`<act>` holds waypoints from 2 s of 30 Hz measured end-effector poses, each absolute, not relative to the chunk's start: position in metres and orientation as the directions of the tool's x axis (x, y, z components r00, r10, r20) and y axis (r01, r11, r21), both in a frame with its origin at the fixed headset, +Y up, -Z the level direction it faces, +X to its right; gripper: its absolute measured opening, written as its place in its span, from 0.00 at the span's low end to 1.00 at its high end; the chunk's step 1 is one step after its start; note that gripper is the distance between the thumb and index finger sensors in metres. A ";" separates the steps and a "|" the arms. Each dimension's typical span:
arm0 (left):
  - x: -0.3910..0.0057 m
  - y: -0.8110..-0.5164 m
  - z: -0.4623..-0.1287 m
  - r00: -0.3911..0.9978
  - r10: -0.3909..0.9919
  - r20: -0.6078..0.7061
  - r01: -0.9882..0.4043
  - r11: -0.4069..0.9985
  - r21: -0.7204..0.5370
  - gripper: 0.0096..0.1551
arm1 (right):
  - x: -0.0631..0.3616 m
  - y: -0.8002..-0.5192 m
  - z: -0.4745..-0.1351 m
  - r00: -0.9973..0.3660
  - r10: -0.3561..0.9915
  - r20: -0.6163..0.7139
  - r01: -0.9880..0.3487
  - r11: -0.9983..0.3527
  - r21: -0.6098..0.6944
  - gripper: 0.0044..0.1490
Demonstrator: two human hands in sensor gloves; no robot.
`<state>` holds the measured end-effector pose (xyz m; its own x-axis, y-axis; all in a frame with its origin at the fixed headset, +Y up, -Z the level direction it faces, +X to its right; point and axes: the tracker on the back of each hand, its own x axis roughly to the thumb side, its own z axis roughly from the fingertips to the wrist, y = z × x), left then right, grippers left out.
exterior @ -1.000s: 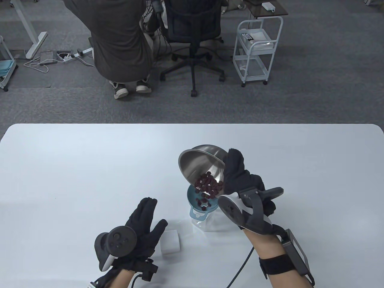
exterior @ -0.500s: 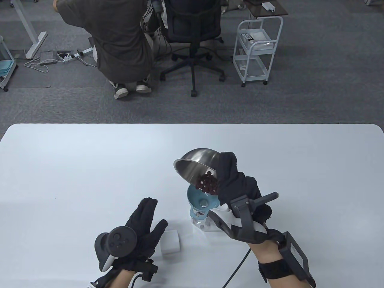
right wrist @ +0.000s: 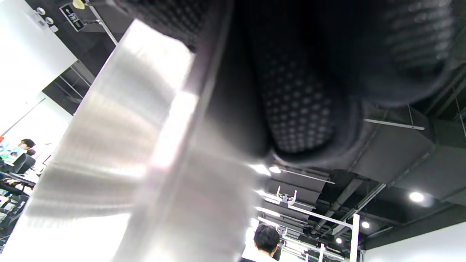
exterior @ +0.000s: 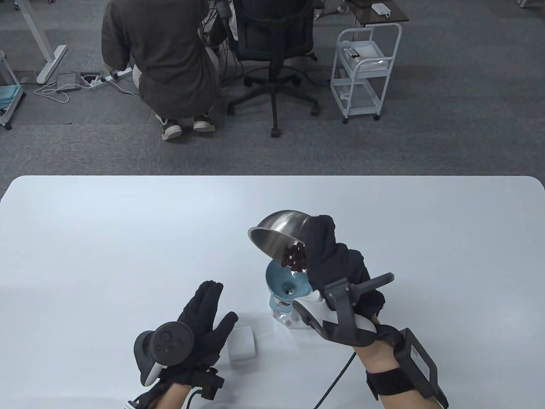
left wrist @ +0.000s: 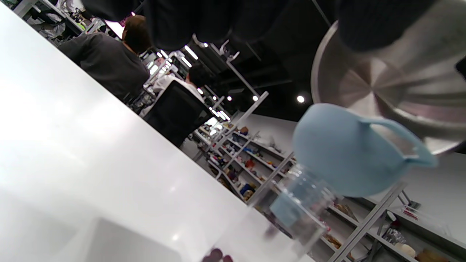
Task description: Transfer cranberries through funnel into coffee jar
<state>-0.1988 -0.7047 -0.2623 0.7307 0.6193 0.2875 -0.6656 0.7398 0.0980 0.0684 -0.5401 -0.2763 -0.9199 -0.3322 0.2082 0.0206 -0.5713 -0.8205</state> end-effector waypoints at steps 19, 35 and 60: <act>-0.199 -0.704 -0.262 0.731 0.620 0.286 -0.665 0.740 0.097 0.47 | 0.092 -0.531 -0.279 -0.961 -0.225 0.162 0.000 -0.586 -0.810 0.21; -0.197 -0.705 -0.262 0.738 0.615 0.277 -0.656 0.750 0.082 0.47 | 0.260 -0.587 -0.328 -0.738 0.643 -0.204 -0.464 -0.704 -0.538 0.25; -0.196 -0.706 -0.264 0.745 0.612 0.265 -0.648 0.758 0.070 0.47 | 0.334 -0.765 -0.331 -0.070 0.802 -0.593 -0.804 -0.397 -0.443 0.32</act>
<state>-0.1962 -0.7062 -0.2636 0.7449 0.6123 0.2651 -0.6482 0.7583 0.0698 0.3338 -0.7647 -0.3314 -0.0695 0.8022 -0.5930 -0.8039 -0.3970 -0.4429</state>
